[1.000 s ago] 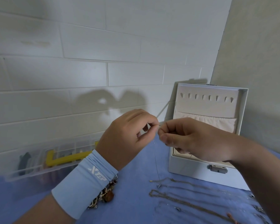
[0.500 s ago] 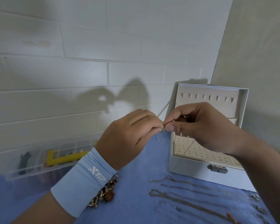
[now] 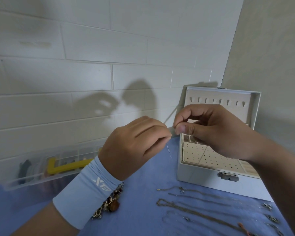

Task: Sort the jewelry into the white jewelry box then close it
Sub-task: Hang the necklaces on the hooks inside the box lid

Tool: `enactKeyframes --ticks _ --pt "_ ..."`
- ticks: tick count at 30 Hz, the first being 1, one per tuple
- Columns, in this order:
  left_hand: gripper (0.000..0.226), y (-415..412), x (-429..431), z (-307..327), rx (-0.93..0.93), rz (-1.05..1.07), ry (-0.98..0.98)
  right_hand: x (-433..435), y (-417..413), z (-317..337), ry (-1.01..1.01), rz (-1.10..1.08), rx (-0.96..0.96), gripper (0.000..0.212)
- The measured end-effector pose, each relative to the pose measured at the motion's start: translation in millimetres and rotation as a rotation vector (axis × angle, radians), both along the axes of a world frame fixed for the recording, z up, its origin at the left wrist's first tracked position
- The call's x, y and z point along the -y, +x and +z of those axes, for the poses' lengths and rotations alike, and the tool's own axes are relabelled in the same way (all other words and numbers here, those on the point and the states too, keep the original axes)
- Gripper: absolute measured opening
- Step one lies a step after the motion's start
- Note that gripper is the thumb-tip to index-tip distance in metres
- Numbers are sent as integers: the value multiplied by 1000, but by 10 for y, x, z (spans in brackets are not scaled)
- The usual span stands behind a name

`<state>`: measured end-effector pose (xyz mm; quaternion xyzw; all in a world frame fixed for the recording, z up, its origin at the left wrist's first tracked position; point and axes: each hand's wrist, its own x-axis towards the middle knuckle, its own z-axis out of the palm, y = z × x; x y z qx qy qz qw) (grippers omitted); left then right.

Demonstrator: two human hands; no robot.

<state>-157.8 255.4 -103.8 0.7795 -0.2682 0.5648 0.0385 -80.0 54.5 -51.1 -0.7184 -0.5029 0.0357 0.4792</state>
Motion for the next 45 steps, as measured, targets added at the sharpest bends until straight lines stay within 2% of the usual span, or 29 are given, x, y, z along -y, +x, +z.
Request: enactKeyframes --ticks 3,16,45 --pt "16 -2 4 -2 25 0 7 18 0 8 -19 7 29 16" --pt "16 1 3 -3 45 5 21 15 -2 0 -52 48 7 8" --pt "14 -4 6 16 49 -5 7 11 -14 -8 -114 11 27 14"
